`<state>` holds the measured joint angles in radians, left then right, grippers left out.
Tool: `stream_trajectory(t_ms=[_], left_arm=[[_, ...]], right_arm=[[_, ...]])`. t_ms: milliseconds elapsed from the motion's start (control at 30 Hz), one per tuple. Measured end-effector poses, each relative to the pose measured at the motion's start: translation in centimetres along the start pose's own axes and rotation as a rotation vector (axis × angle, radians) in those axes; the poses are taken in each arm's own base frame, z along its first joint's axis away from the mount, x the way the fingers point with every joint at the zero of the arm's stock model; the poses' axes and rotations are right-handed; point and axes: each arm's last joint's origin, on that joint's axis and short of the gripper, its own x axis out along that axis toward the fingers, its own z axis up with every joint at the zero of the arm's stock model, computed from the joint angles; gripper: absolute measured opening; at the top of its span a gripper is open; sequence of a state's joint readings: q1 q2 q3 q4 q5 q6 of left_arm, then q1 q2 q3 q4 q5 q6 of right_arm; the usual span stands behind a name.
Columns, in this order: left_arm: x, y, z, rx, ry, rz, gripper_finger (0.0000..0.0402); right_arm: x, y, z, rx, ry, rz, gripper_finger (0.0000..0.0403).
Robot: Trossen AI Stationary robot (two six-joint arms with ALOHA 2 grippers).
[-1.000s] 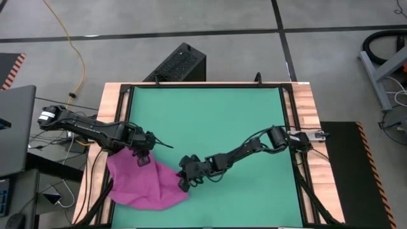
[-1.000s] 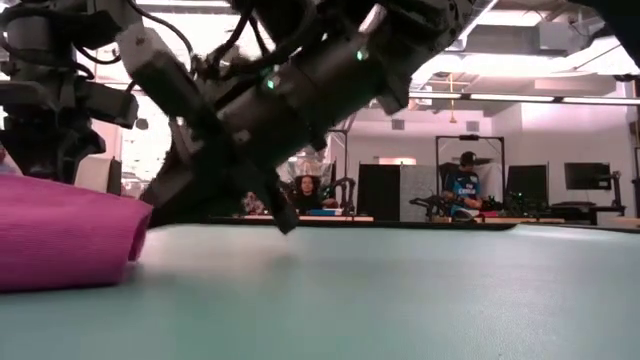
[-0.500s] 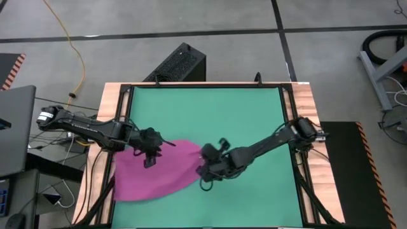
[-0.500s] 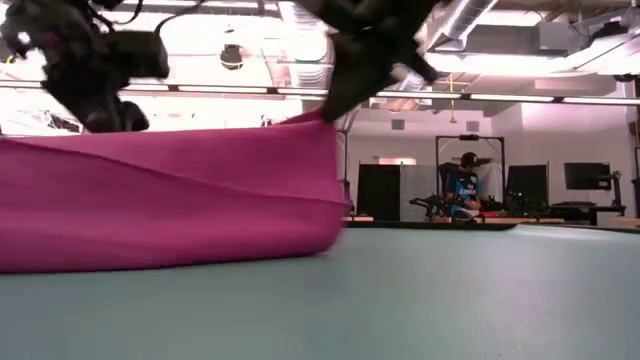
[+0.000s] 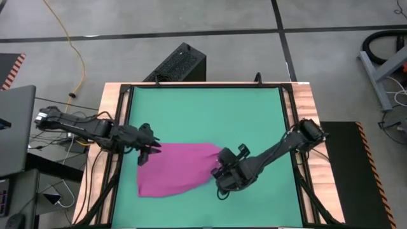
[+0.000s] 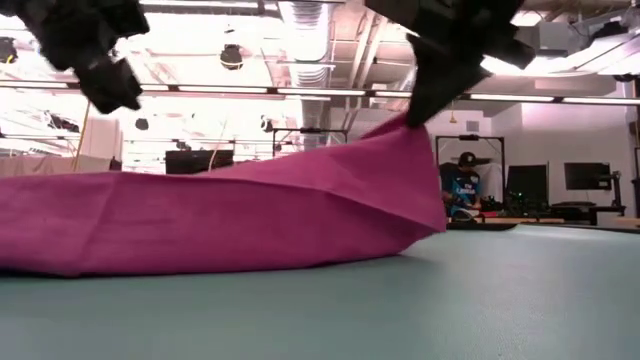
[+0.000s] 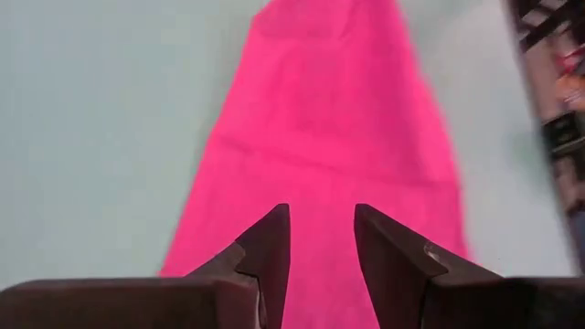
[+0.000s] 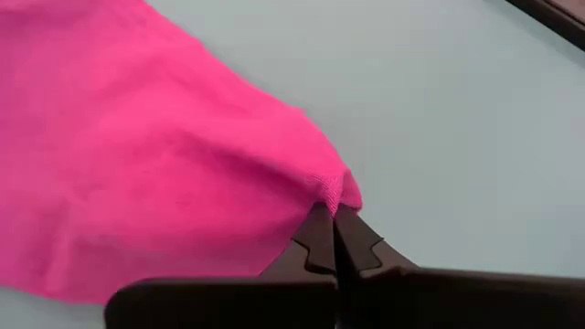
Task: Roll towel into tight, uniform cylinder
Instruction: Roll the pink towel
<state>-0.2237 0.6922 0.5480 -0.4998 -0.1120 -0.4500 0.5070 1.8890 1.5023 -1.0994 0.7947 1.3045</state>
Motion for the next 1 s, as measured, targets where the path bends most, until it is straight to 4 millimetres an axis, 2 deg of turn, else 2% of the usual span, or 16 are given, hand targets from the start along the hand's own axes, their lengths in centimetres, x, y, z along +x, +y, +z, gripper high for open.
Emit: stream_trajectory(t_ms=[100, 300, 433, 733, 867, 1000], left_arm=[[0.2, 0.8, -1.7, 0.003, 0.046, 0.128, 0.0120], [1.6, 2.6, -4.2, -0.056, 0.029, 0.403, 0.0122], [2.3, 3.5, -5.5, -0.084, 0.030, 0.511, 0.0122], [3.5, 5.3, -9.2, -0.176, 0.158, 0.582, 0.0122], [3.6, 5.4, -9.8, -0.189, 0.189, 0.567, 0.0122], [3.8, 5.1, -9.7, -0.147, 0.225, 0.480, 0.0122]], right_arm=[[0.2, 0.2, -0.7, -0.011, 0.012, -0.010, 0.0000], [1.1, 1.0, -1.9, -0.043, 0.056, -0.023, 0.0000], [1.6, 1.4, -2.4, -0.048, 0.079, -0.025, 0.0000], [1.5, 1.4, -2.5, -0.062, 0.098, -0.014, 0.0000], [1.5, 1.5, -2.5, -0.064, 0.099, -0.013, 0.0000], [1.5, 1.5, -2.5, -0.064, 0.099, -0.013, 0.0000]])
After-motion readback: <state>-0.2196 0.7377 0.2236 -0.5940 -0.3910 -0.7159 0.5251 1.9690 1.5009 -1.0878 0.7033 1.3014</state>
